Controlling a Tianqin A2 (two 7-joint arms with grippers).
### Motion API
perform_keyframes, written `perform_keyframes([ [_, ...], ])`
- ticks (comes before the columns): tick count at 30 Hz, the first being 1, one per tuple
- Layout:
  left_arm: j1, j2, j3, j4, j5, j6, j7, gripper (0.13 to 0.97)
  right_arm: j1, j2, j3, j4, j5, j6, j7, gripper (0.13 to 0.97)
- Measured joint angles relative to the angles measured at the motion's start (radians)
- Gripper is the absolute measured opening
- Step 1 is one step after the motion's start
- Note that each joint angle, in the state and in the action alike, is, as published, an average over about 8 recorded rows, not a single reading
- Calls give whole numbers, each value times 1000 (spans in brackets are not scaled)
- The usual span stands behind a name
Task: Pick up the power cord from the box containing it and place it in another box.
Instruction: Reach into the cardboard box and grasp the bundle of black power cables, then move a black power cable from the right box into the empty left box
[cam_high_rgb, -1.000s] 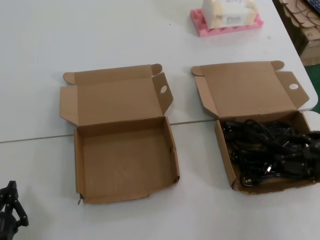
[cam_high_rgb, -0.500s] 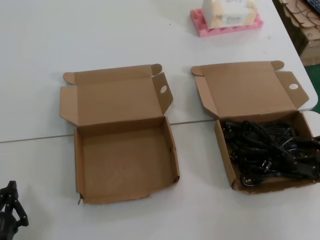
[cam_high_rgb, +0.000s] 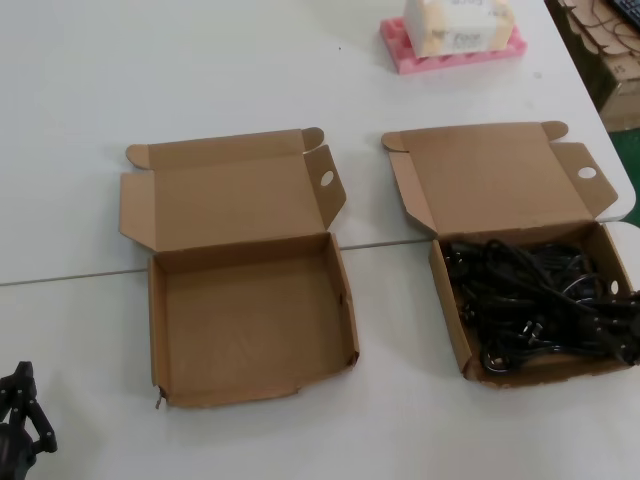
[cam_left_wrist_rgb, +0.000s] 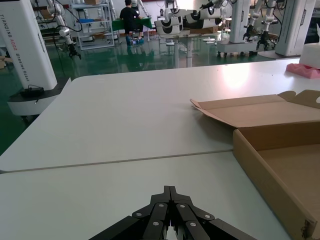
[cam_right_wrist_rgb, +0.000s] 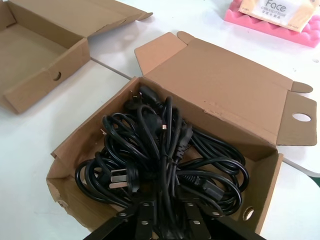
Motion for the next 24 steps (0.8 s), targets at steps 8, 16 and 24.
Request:
perform_keyframes([
  [8, 0, 0, 0, 0, 0, 0, 0, 163, -1, 17, -20, 25, -4, 32, 0, 198],
  [16, 0, 0, 0, 0, 0, 0, 0, 163, -88, 68, 91, 159, 14, 53, 0, 164],
  [24, 0, 0, 0, 0, 0, 0, 0, 163, -110, 1, 183, 343, 25, 65, 0, 163],
])
